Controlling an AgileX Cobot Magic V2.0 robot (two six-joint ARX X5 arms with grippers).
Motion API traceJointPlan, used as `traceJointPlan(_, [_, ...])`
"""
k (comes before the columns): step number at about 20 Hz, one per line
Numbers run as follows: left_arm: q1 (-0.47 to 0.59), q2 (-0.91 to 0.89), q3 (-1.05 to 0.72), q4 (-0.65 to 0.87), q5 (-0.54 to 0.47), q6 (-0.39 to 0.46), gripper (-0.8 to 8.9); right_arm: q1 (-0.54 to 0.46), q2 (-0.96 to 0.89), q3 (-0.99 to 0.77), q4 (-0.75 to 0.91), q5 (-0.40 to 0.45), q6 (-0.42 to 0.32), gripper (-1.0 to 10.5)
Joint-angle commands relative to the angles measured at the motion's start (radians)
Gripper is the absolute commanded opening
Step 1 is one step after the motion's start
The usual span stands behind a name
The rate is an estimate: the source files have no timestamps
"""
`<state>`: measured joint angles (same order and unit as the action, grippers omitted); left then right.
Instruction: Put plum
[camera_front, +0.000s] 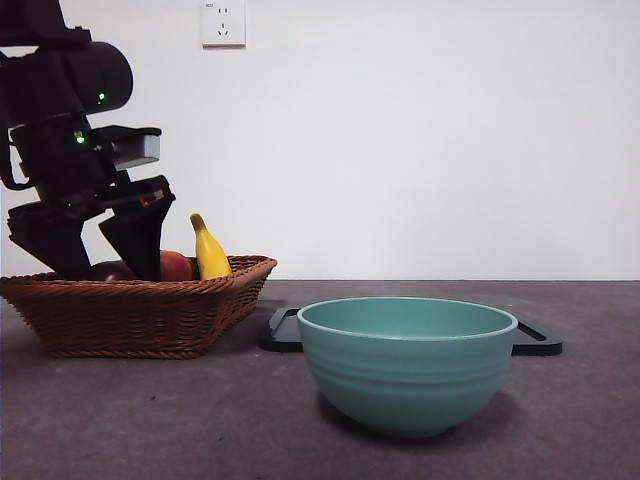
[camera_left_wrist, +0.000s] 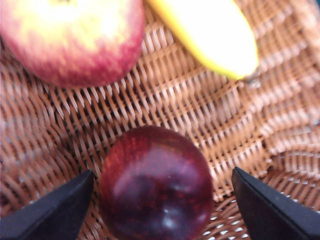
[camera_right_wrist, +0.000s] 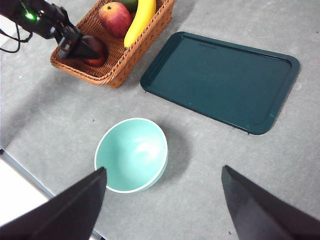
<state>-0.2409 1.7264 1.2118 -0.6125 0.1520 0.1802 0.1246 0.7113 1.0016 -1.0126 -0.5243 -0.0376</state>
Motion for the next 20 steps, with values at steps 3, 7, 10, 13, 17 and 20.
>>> traceJointPlan(3, [-0.005,0.018,0.024,0.006,-0.006,0.022,4.06,0.004,0.007,0.021,0.01,0.001,0.004,3.7])
traceJointPlan(7, [-0.005,0.019,0.024,-0.016,-0.006,0.022,2.38,0.004,0.006,0.021,0.01,0.001,0.004,3.7])
traceJointPlan(10, [-0.005,0.019,0.025,-0.024,-0.006,0.021,2.13,0.004,0.006,0.021,0.01,0.001,0.004,3.7])
traceJointPlan(13, [-0.006,0.004,0.032,-0.026,0.008,0.017,2.13,0.004,0.006,0.021,0.01,0.001,0.004,3.7])
traceJointPlan(17, [-0.014,-0.091,0.059,-0.034,0.067,0.005,2.13,0.004,0.006,0.021,0.01,0.001,0.004,3.7])
traceJointPlan(20, [-0.041,-0.209,0.074,-0.07,0.11,-0.005,2.13,0.004,0.006,0.021,0.01,0.001,0.004,3.7])
